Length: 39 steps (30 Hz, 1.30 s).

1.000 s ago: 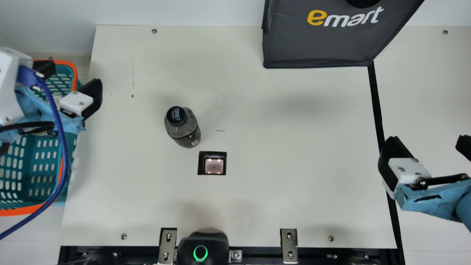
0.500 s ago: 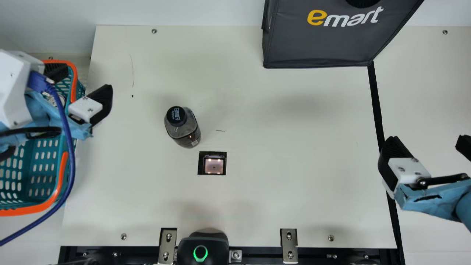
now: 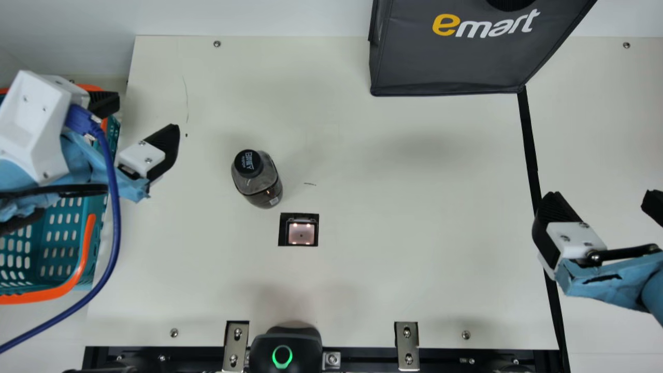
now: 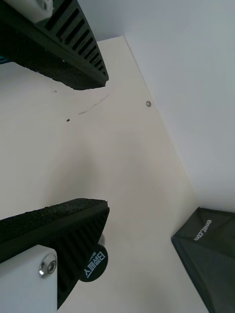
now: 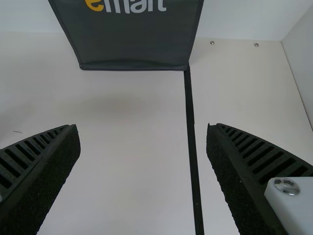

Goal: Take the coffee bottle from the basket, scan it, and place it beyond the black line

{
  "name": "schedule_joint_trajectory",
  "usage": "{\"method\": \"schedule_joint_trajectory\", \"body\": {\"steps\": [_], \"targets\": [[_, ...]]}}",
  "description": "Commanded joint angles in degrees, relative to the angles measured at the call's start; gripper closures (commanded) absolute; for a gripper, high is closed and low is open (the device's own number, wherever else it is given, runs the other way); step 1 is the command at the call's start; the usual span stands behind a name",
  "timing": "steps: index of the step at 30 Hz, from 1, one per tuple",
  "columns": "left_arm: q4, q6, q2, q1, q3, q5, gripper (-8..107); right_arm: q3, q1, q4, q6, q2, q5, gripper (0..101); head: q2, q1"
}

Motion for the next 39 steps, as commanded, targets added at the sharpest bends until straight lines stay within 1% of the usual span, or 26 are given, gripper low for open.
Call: {"method": "schedule_joint_trajectory", "body": {"steps": [1,12,18,23,30,39], "targets": [[0.89,-0.82,-0.32,-0.97,0.48,-1.05,9,0.00,0.00,0.00,0.00,0.00,0.00,10,0.00,-1.57],[8.56,-10.21,-2.28,-7.64,3.94,-7.59,9,0.00,0.00,0.00,0.00,0.00,0.00,10,0.00,-1.57],[13.18,-16.62,-2.74,-11.84,4.82,-8.96,9,0.00,0.00,0.00,0.00,0.00,0.00,10,0.00,-1.57],[17.05,-21.29,-2.48,-15.27,3.85,-7.78,9,0.00,0.00,0.00,0.00,0.00,0.00,10,0.00,-1.57],[21.33,-25.89,-0.76,-19.70,0.35,-3.42,9,0.00,0.00,0.00,0.00,0.00,0.00,10,0.00,-1.57],[24.82,-29.20,2.37,-22.67,-4.13,0.76,9,0.00,0.00,0.00,0.00,0.00,0.00,10,0.00,-1.57]]}}
